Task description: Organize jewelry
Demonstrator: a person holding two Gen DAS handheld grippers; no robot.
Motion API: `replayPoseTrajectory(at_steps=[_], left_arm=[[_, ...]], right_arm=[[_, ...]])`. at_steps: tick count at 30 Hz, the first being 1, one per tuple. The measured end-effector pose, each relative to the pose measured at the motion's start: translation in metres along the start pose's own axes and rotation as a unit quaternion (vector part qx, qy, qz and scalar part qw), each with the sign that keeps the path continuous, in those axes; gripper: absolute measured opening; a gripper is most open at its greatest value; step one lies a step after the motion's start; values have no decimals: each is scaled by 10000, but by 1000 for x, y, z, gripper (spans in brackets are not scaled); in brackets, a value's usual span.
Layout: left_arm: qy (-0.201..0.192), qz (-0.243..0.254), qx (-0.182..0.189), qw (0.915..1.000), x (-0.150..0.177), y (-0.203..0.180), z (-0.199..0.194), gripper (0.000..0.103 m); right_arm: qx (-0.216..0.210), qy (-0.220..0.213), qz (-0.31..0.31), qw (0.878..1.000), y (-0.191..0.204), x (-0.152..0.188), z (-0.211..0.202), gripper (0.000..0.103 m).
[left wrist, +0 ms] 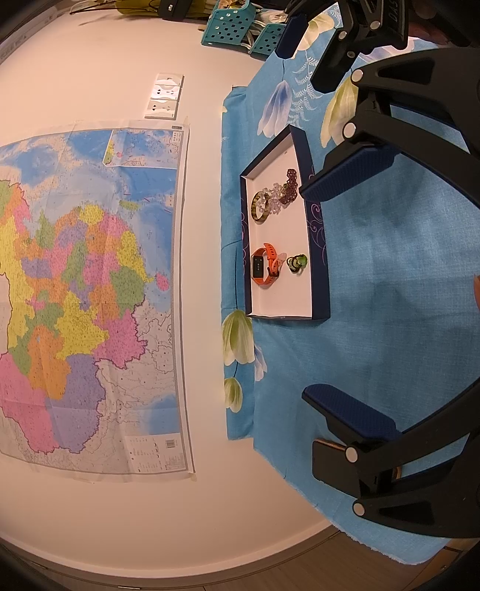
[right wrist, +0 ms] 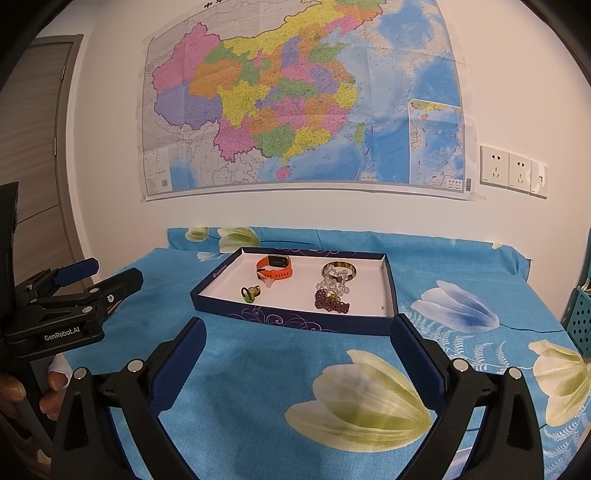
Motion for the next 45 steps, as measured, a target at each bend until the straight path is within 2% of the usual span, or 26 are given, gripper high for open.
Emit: replayPoseTrajectory(at_steps=[45], left_arm=[[41, 28, 34, 10000, 3, -8, 5, 97]], right_arm=[[-8, 3, 18, 10000, 1, 3, 2, 96]])
Point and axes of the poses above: each gripper's, at about its wrist camera, not at the fingertips, and z roughly the way its jaws point, y to its left, x to its underside, the point moved 8 cm from there along z, roughly the way its jaws point, and after that the axes turned 12 degrees about z, right-handed, at the moved point
